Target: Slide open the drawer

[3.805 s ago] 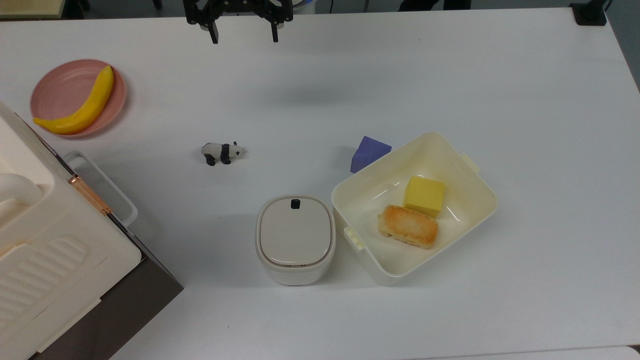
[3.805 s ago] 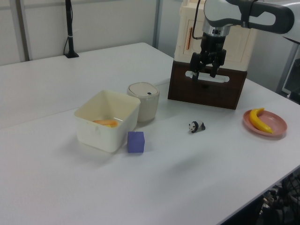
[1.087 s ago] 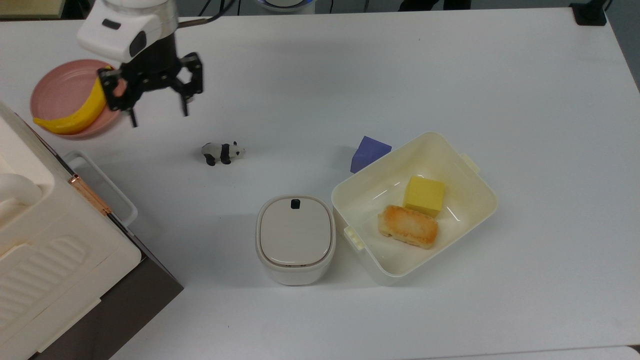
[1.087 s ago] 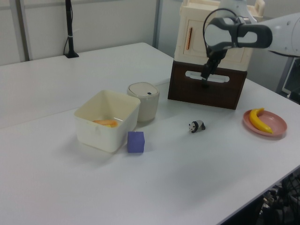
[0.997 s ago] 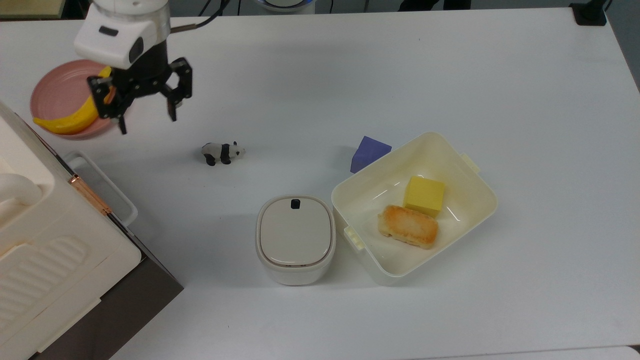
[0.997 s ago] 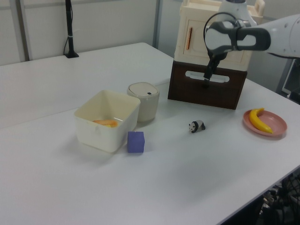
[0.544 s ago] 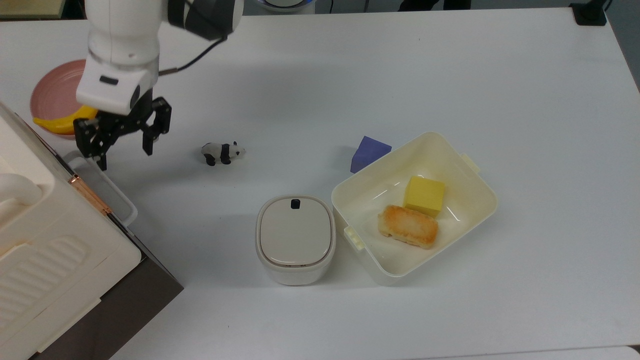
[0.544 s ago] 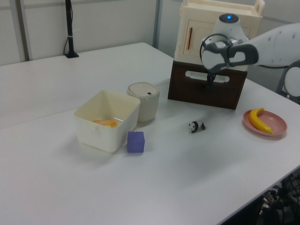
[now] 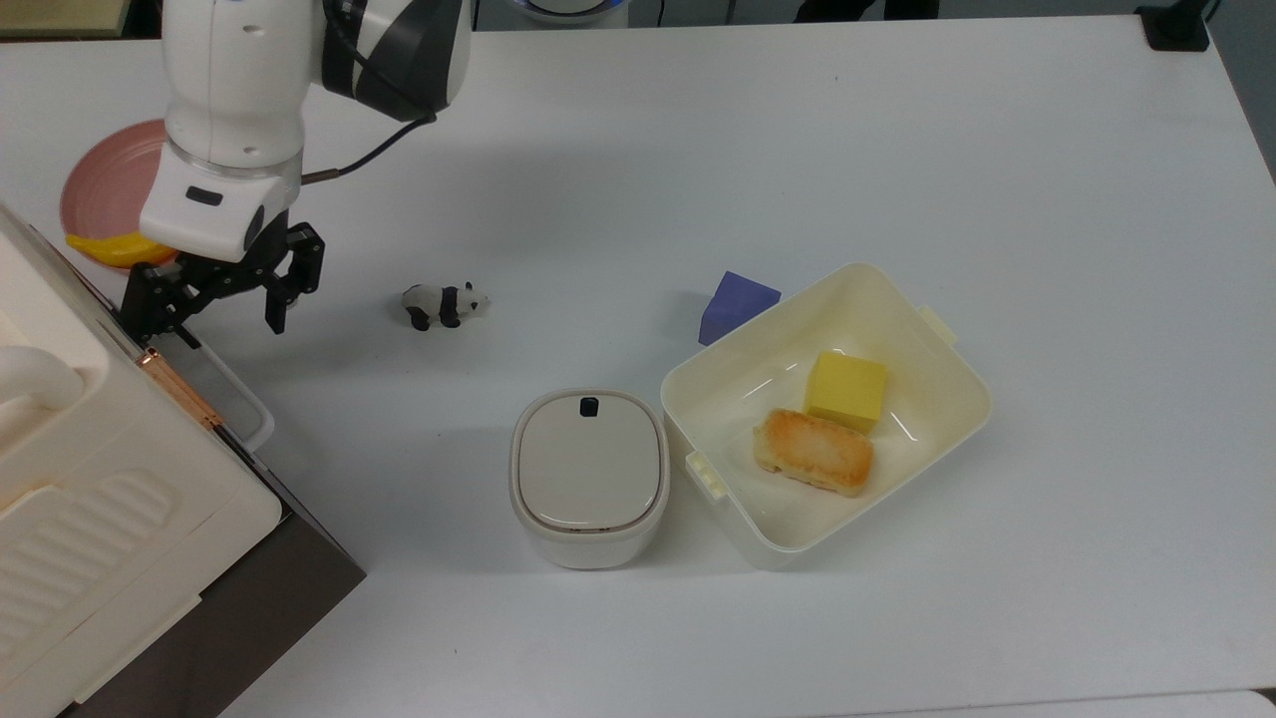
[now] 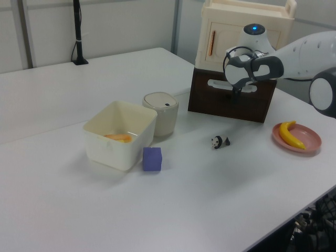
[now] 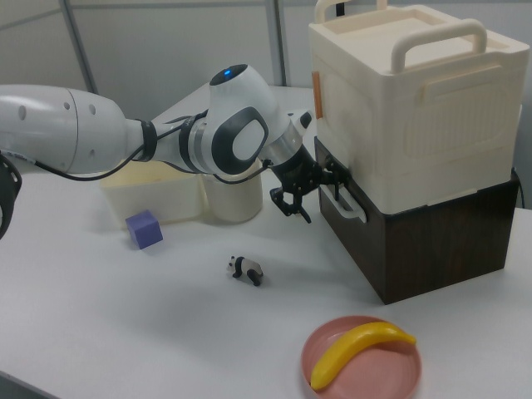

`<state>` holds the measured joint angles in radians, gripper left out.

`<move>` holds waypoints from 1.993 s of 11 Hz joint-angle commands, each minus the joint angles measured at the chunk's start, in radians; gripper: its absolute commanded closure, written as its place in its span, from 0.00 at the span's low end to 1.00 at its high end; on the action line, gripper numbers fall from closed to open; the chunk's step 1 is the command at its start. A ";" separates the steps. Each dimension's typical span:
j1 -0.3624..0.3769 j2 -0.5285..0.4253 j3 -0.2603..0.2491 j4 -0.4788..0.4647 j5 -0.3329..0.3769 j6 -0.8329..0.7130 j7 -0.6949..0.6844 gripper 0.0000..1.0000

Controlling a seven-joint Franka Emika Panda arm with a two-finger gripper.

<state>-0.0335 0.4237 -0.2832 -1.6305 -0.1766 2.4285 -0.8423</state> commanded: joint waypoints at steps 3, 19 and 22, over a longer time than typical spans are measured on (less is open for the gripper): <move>0.017 0.001 -0.043 0.052 0.017 0.010 -0.003 0.21; 0.092 -0.020 -0.028 -0.035 0.005 -0.116 -0.008 0.27; 0.130 -0.078 0.005 -0.035 0.005 -0.287 -0.011 0.27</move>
<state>0.0509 0.4231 -0.2989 -1.6321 -0.1741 2.2656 -0.8425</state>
